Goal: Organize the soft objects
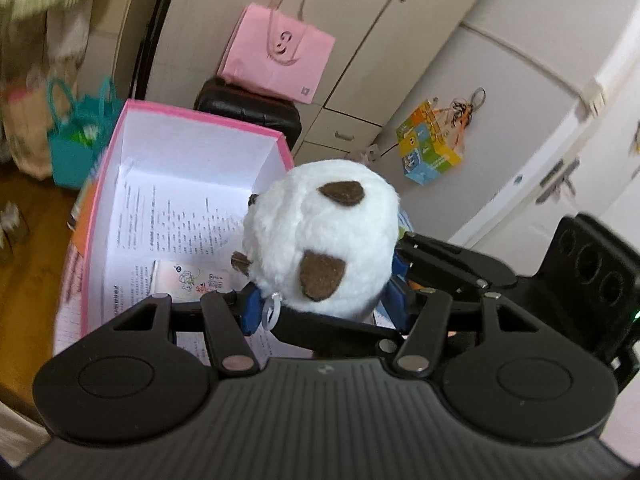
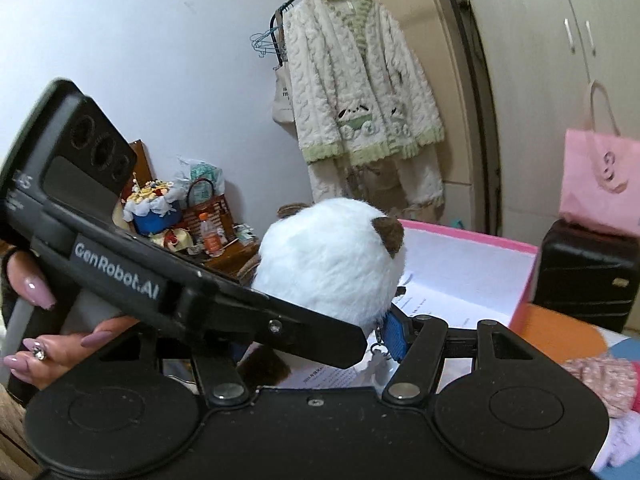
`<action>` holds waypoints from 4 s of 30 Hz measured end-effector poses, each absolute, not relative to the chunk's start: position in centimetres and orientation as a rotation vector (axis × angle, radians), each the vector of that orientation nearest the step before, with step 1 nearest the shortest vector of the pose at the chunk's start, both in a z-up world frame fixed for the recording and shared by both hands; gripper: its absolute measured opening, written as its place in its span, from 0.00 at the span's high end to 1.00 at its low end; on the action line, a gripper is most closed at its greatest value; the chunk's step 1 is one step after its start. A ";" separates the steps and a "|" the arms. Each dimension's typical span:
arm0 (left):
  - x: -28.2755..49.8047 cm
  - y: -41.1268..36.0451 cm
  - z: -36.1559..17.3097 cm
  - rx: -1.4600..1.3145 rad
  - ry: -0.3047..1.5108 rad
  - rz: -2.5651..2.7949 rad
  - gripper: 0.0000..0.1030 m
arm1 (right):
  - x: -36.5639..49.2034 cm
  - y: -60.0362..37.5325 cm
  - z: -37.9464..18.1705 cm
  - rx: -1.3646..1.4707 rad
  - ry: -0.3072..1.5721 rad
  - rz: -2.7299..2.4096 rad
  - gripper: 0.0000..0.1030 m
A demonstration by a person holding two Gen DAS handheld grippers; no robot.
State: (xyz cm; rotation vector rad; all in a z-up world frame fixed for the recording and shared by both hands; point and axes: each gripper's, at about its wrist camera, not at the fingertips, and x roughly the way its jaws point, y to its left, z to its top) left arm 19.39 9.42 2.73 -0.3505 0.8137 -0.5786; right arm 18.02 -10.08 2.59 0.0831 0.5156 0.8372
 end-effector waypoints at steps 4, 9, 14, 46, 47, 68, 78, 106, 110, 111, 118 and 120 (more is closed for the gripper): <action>22.3 9.9 1.5 -0.386 0.827 -0.555 0.44 | 21.2 -9.5 1.9 0.085 0.573 0.837 0.34; 26.1 10.3 -0.4 -0.413 0.884 -0.531 0.44 | 24.8 -8.6 1.0 0.046 0.671 0.839 0.35; 29.2 10.9 -2.9 -0.488 0.976 -0.515 0.44 | 27.7 -7.7 -0.2 -0.006 0.772 0.839 0.35; 22.6 9.5 1.9 -0.106 0.814 -0.422 0.40 | 22.2 -12.3 2.8 -0.116 0.729 0.695 0.27; 22.0 9.3 2.2 -0.092 0.809 -0.431 0.40 | 21.6 -12.6 3.0 -0.118 0.722 0.684 0.27; 12.2 1.7 2.5 0.114 0.759 -0.714 0.36 | 8.3 -19.2 5.4 -0.250 0.602 0.475 0.27; 10.7 -2.1 -0.1 0.131 0.698 -0.712 0.37 | 6.2 -20.8 2.3 -0.240 0.596 0.444 0.27; 14.2 -9.8 -7.4 0.010 0.615 -0.547 0.43 | 10.8 -21.1 -9.6 -0.086 0.544 0.461 0.30; 14.8 -9.7 -8.0 -0.047 0.654 -0.544 0.45 | 11.7 -20.9 -10.0 -0.046 0.550 0.466 0.30; 14.9 -9.7 -8.2 -0.054 0.660 -0.538 0.45 | 11.9 -21.0 -10.1 -0.035 0.548 0.470 0.30; 16.0 -9.3 -9.3 -0.130 0.724 -0.531 0.45 | 13.1 -21.6 -10.9 0.064 0.602 0.454 0.58; 16.2 -9.1 -9.4 -0.154 0.737 -0.544 0.45 | 12.9 -22.0 -11.1 0.114 0.606 0.447 0.62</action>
